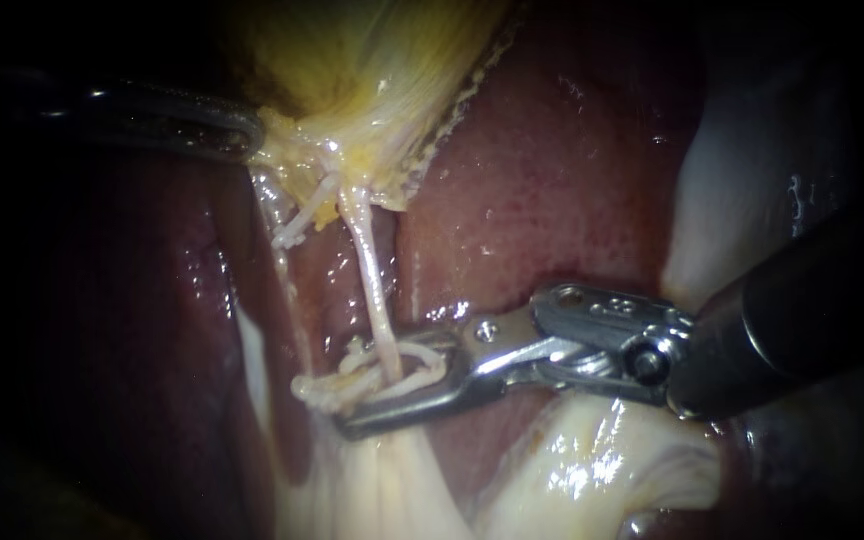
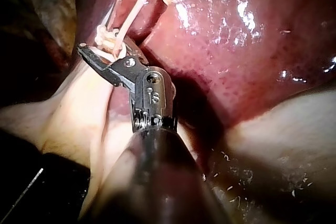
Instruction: Clipping first clip right tube
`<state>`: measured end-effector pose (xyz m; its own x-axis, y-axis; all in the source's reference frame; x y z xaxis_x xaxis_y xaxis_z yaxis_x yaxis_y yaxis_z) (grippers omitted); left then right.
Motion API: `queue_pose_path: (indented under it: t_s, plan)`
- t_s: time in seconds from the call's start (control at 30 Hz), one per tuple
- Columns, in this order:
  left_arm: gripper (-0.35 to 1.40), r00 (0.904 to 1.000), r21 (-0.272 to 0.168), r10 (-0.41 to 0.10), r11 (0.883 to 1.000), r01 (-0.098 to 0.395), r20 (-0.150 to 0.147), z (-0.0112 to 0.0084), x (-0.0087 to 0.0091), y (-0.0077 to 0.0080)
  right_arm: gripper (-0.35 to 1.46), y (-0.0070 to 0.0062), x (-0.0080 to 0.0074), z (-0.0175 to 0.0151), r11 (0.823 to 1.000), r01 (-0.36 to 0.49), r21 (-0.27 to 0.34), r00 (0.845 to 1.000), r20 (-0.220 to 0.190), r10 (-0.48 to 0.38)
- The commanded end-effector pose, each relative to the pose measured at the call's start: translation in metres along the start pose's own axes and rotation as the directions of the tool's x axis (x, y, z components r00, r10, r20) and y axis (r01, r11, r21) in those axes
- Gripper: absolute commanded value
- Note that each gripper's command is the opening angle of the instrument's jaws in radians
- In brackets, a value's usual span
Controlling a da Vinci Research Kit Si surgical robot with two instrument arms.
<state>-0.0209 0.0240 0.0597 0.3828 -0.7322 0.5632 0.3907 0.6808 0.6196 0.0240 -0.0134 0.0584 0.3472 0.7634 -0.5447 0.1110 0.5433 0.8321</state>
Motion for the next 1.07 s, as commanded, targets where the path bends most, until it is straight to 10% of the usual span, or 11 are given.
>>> queue_pose_path:
  t_s: [0.03,0.33,0.5,1.07]
  plan:
    - [-0.35,1.0000,0.000,0.000,1.000,0.000,0.000,0.0000,0.0000,0.0000,0.39,0.0001,0.0000,-0.0001,1.000,0.002,0.004,1.000,0.003,-0.002]
    - [-0.35,1.0000,0.000,0.000,1.000,0.000,0.000,0.0000,0.0000,0.0000,0.13,0.0012,-0.0002,-0.0007,0.999,-0.044,0.008,0.999,0.011,0.044]
    - [-0.35,1.0000,0.000,0.000,1.000,0.000,0.000,0.0000,0.0000,0.0000,-0.35,0.0011,-0.0004,-0.0010,0.996,-0.085,0.010,0.996,0.013,0.085]
    - [-0.35,1.0000,0.000,0.000,1.000,0.000,0.000,0.0000,0.0000,0.0000,-0.35,0.0015,-0.0004,-0.0012,0.996,-0.083,0.017,0.996,0.018,0.083]
